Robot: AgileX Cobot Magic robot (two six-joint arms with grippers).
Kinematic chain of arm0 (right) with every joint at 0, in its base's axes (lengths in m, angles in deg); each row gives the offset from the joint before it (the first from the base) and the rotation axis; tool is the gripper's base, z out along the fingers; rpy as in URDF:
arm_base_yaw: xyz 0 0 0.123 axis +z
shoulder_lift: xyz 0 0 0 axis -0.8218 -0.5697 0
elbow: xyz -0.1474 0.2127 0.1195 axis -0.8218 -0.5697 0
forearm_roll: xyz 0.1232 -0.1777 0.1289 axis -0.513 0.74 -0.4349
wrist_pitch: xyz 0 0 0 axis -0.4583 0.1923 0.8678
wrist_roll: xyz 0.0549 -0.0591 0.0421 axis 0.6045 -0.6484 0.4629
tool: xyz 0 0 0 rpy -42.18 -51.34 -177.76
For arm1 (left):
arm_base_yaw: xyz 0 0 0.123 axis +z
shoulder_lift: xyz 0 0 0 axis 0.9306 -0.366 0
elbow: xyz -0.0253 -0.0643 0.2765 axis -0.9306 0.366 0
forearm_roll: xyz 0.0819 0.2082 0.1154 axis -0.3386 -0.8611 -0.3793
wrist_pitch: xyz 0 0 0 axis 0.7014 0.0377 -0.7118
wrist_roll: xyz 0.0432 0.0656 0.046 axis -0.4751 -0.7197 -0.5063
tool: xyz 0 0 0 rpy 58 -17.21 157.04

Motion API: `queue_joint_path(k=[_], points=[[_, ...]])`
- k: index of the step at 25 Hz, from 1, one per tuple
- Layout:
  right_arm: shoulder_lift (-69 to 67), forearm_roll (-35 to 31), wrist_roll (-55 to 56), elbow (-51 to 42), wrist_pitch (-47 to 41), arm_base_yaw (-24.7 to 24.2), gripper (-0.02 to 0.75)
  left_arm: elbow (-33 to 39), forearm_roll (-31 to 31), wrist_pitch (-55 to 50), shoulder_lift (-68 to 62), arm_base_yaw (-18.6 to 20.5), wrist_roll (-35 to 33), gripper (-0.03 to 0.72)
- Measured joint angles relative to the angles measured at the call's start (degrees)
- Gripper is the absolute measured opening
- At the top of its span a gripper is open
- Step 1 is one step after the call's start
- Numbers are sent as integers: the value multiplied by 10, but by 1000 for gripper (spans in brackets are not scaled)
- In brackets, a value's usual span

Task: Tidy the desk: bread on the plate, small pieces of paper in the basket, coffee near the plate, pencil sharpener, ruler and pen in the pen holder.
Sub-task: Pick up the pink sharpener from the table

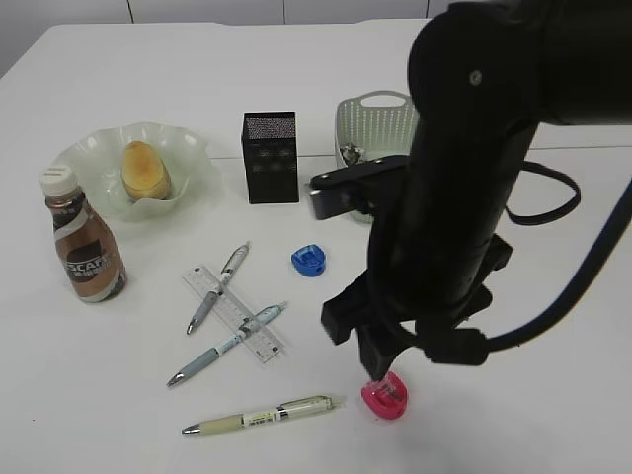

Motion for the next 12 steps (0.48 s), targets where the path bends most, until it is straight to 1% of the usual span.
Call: queue_joint_path(k=[3,12], points=[[0,-3,-3,0,3,25,443,-1,2,0,20,0,-4,352],[-32,0,-13,0,18,28,443,-1,2,-1,25,0,-5,350]])
